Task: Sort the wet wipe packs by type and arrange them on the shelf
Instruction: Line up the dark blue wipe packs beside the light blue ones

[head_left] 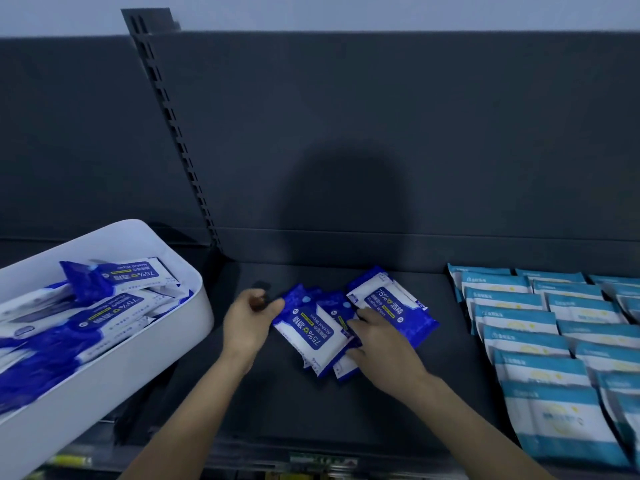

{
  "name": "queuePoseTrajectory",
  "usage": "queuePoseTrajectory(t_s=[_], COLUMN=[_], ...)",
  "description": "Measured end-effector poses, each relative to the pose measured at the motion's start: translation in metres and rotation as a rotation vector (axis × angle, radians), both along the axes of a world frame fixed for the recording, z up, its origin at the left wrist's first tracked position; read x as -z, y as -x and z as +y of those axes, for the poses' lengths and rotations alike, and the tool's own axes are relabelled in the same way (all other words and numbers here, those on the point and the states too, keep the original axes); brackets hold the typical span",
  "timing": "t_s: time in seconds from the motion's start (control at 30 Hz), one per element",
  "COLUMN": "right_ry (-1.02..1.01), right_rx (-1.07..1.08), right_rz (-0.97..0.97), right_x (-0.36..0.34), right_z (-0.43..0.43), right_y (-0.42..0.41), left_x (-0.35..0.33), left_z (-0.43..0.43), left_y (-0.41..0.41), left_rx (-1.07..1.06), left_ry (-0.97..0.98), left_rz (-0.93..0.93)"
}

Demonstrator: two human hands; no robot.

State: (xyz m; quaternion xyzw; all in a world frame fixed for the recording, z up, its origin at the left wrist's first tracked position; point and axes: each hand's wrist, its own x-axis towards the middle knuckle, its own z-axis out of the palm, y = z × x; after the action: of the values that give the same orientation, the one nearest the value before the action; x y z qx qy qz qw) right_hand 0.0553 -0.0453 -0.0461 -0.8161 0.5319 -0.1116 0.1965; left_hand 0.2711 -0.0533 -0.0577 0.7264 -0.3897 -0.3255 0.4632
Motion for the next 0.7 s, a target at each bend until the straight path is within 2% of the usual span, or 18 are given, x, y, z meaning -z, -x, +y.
queuePoseTrajectory(t_s=[0.07,0.17,0.37,0.6,0.7], right_ry=[-0.011,0.035,0.007,-0.039,-0.054], right_rx=[0.008,0.014,0.059,0.214,0.261], right_rz=[-0.035,-0.073,-0.061,-0.067,-0.128], right_x=[0.002,0.005,0.012,0.021,0.022], right_z=[0.003,0.007,0.002,0.001,0.005], right_y=[0.000,0.001,0.005,0.002,-0.012], left_x=[0.004,0.009,0.006,0.010,0.004], left_z=[0.006,0.018,0.018,0.021,0.028], left_y=[-0.001,0.007,0.018,0.000,0.009], left_rx=[-0.050,0.010,-0.080,-0.279,-0.120], left_ry=[-0.101,-0.174,-0.058,0.031,-0.023], left_rz=[0.071,0.196,0.416,0.355,0.435])
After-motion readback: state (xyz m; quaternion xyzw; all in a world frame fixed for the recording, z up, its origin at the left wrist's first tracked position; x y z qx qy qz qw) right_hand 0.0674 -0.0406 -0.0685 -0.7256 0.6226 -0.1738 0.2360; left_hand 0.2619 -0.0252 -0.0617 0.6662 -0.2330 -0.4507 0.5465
